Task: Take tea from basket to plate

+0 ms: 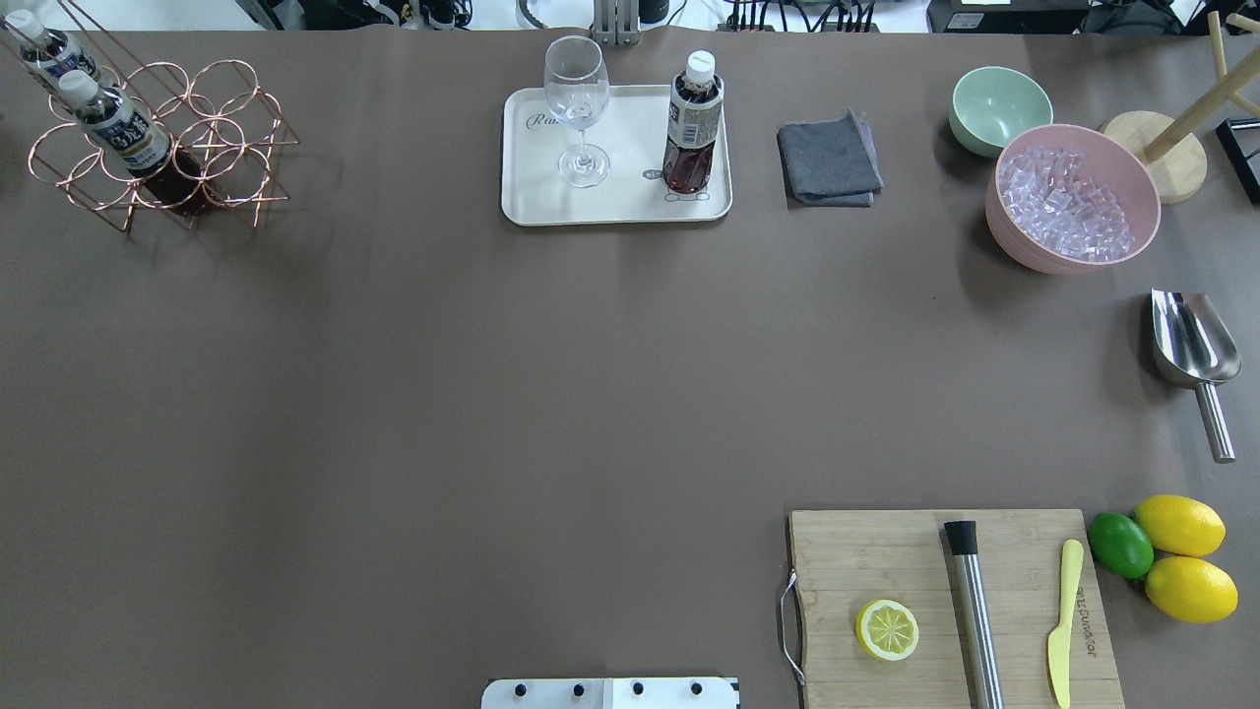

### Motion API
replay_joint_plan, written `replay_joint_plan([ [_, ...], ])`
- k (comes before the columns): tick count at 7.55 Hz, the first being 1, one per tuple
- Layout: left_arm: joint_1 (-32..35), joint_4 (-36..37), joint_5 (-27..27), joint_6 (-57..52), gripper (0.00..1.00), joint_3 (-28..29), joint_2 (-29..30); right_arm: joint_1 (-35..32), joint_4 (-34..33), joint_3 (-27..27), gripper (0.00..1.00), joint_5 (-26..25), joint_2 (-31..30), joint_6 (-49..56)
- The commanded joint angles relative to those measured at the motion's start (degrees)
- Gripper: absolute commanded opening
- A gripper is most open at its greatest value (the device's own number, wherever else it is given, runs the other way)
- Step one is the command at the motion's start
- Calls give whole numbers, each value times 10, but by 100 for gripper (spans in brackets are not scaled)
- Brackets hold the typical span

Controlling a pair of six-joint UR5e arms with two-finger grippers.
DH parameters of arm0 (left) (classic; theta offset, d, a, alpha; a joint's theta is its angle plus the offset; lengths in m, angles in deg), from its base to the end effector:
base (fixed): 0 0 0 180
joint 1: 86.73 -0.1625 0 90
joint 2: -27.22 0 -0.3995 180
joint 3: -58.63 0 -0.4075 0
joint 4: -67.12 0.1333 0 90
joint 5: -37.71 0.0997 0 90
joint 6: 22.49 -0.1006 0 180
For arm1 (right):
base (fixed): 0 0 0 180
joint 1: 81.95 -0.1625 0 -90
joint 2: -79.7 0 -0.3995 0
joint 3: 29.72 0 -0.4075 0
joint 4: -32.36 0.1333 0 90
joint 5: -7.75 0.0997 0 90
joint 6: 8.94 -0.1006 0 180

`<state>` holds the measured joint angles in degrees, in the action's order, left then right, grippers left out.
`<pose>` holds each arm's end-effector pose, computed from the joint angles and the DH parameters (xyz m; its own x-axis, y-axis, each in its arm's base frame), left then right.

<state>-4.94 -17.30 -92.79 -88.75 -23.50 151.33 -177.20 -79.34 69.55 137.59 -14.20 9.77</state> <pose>0.0341 -0.7122 0.3495 0.1675 0.9828 0.0783 -0.7128 0.0658 0.6983 0.1100 -0.4443 0.6251 0.7368 -0.0701 0.6725 0.1568 0.9852 -0.0691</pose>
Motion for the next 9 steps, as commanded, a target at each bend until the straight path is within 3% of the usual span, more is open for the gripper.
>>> replay_joint_plan([
  [1,0,0,-5,4,98,-1,-5,2,2,-6,100,-13,1,0],
  [6,4,-6,-6,92,98,-7,-11,2,18,4,100,-3,2,-1],
  [8,7,-119,-3,262,99,-19,-40,-6,18,14,100,5,0,0],
  [9,11,-190,-5,315,99,-38,-89,-6,18,13,100,5,-4,0],
])
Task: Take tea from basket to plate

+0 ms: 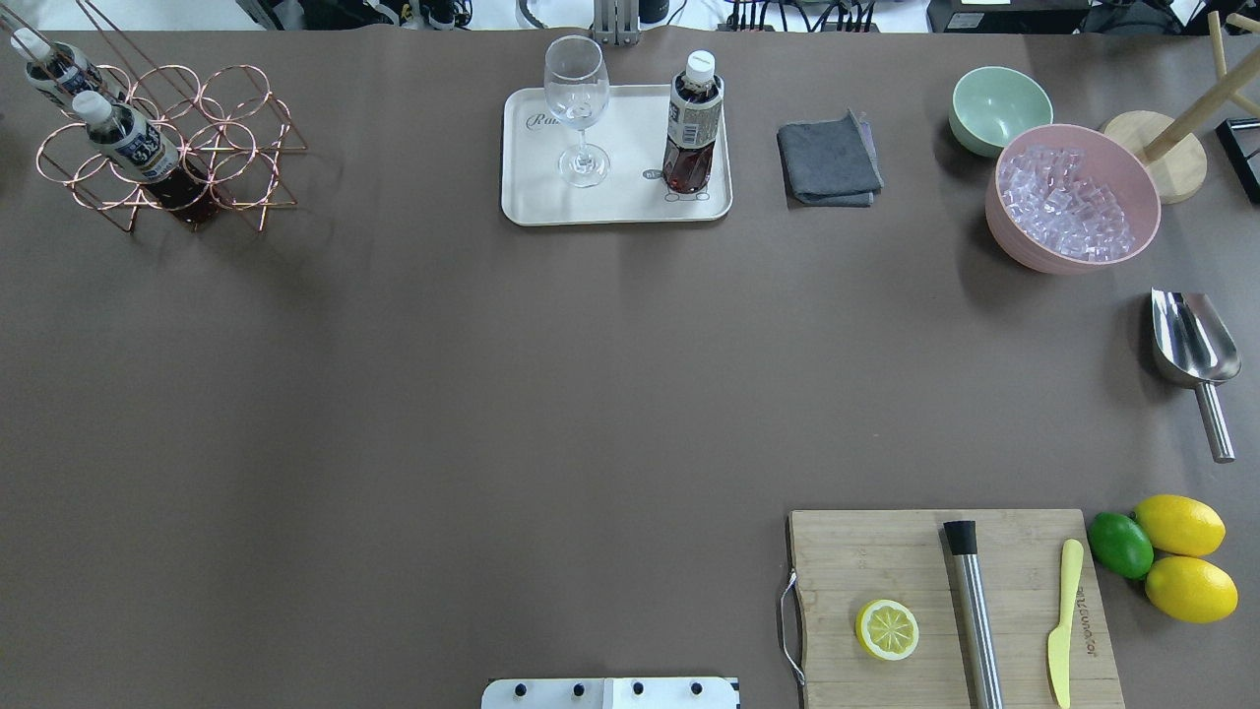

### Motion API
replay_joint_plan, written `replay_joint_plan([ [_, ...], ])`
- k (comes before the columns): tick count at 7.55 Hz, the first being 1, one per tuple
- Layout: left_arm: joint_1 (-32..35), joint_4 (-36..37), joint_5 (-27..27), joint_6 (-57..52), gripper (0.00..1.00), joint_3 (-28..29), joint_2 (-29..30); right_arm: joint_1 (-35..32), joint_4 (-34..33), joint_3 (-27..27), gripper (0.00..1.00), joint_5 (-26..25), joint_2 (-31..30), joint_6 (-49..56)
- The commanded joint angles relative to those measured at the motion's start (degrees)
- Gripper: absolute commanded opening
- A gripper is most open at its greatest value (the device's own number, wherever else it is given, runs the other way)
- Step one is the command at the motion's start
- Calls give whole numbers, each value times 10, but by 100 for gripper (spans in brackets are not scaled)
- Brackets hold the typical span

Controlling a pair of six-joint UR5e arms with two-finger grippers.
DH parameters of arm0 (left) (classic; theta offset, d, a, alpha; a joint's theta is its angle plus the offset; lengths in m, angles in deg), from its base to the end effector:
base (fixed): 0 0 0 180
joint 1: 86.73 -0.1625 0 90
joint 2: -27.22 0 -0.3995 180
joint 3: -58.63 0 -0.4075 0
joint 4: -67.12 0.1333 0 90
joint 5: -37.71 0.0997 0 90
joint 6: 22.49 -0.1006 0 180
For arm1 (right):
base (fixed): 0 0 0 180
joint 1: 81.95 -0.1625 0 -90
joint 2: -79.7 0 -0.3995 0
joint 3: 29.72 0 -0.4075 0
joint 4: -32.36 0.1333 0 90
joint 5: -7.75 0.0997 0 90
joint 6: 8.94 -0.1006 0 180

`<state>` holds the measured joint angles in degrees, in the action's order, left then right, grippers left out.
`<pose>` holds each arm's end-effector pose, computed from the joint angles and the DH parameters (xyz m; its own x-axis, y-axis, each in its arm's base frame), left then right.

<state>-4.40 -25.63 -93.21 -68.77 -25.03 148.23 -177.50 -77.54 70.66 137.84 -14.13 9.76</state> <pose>0.0266 -0.7024 0.3564 0.4041 0.9121 -0.0690 -0.5940 0.3191 0.7385 0.1124 -0.4486 0.6125 0.7378 -0.1002 0.6675 0.1504 0.9885 -0.0178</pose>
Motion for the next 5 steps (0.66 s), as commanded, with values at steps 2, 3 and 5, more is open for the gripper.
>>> replay_joint_plan([
  [2,35,-175,-11,250,99,-71,-135,-4,0,2,100,2,-5,-1],
  [3,42,-176,-40,326,99,-100,-183,-5,0,1,100,2,-6,-1],
  [5,64,-176,-115,524,99,-78,-204,-6,0,3,100,2,-6,-1],
])
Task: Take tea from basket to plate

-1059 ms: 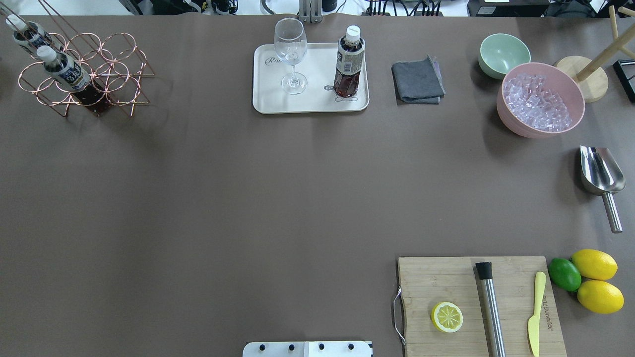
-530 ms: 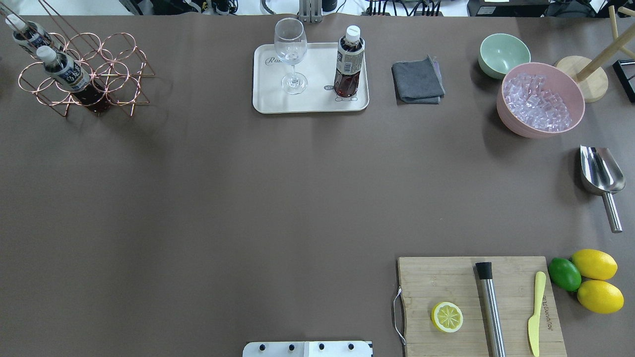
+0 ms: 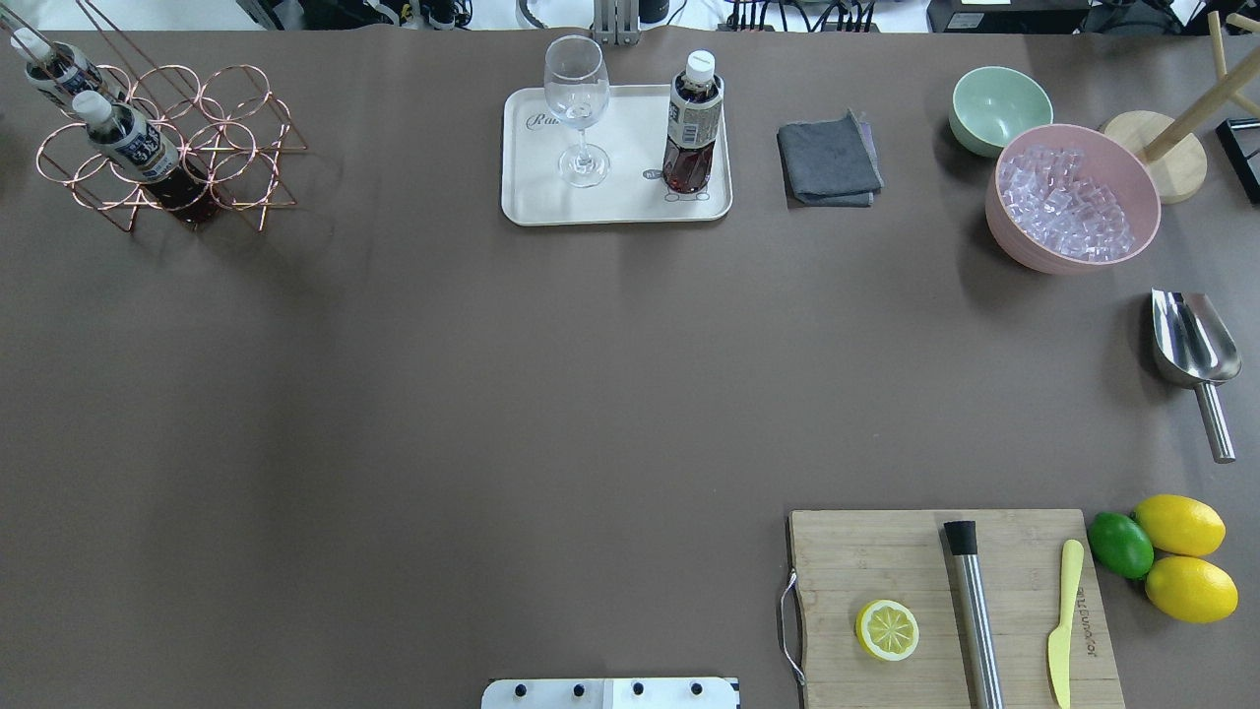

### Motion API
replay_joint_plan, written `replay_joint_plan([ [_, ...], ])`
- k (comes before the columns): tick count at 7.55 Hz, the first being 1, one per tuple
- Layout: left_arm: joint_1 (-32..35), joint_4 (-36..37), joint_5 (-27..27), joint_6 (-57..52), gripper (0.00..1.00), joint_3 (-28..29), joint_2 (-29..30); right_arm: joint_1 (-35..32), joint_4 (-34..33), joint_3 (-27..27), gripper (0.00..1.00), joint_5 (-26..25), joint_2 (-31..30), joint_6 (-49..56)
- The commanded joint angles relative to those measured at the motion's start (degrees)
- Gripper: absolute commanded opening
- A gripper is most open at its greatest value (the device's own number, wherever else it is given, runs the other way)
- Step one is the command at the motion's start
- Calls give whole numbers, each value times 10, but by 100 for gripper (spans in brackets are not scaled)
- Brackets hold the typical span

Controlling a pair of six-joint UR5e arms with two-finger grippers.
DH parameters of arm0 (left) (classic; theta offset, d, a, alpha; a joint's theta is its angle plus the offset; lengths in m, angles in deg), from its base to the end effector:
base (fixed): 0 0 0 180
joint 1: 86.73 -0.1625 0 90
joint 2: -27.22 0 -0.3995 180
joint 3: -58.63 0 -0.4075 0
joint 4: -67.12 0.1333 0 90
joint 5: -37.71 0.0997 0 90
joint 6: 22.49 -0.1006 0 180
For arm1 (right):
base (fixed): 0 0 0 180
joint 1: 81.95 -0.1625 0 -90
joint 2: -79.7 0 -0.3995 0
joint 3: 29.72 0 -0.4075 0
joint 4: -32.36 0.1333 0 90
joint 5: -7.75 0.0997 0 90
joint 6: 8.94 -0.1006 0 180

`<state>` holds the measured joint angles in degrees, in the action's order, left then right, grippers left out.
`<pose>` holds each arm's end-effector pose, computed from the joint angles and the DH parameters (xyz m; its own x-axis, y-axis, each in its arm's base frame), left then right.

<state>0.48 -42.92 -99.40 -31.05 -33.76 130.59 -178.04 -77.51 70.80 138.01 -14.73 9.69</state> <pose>-0.0301 -0.6077 0.4377 0.6457 0.5766 -0.5005 -0.1371 0.7324 0.6669 0.1159 -0.4431 0.6159 0.7365 -0.0867 0.6709 0.1396 0.9899 -0.0252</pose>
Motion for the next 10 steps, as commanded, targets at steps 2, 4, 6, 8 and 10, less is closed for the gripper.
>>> replay_joint_plan([
  [2,17,6,-55,215,99,58,-35,-1,0,2,100,1,0,0],
  [4,23,142,-48,216,99,100,-28,-2,0,1,100,1,0,0],
  [6,19,234,19,212,99,102,-6,-1,0,4,100,3,1,0],
  [8,27,269,25,206,99,87,-12,-2,0,4,100,8,0,0],
  [10,38,267,23,195,99,85,-48,-2,0,3,100,8,0,1],
])
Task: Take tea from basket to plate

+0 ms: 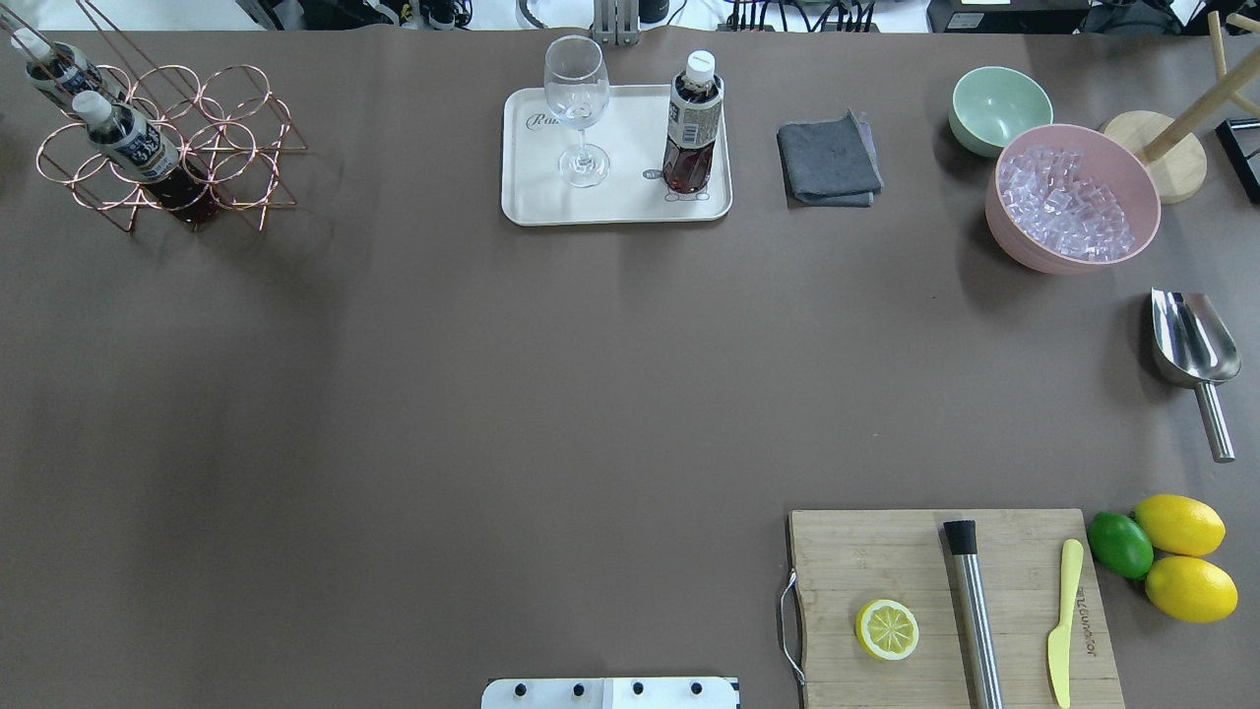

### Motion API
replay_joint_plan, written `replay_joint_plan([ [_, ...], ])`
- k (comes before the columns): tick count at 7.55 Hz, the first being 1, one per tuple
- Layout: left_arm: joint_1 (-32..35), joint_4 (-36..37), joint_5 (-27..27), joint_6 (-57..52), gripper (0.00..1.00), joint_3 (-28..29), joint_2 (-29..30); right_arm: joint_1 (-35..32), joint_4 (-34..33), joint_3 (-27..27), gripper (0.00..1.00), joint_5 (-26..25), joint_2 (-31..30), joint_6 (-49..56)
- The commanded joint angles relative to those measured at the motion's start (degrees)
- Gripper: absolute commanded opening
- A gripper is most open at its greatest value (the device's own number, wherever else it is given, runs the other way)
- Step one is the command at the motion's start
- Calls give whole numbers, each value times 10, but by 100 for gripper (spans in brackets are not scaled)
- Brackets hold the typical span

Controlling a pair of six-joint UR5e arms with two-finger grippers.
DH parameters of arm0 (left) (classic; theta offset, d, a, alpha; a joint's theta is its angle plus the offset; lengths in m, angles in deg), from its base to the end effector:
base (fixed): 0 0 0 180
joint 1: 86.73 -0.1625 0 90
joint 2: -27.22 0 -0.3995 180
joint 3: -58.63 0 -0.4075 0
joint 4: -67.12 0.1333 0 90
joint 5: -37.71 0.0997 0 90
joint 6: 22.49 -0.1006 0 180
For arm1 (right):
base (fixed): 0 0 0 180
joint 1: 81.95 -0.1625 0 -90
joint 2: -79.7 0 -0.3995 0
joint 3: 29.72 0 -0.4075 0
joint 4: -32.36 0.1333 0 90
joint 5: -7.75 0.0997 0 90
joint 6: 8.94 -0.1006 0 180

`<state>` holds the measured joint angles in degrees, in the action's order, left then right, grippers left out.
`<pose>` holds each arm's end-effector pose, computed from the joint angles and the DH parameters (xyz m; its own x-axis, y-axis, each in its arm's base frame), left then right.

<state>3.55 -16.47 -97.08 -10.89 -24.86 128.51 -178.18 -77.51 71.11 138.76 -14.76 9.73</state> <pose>-0.0653 -0.5816 0.5945 0.6941 -0.2240 -0.6841 0.1475 0.9744 -0.1695 0.1161 -0.4432 0.6127 0.7287 -0.0876 0.6792 0.1348 0.9907 -0.0169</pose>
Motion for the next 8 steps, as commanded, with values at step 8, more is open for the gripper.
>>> replay_joint_plan([
  [8,22,-3,2,-6,99,-90,-113,-1,1,-4,100,-1,1,0],
])
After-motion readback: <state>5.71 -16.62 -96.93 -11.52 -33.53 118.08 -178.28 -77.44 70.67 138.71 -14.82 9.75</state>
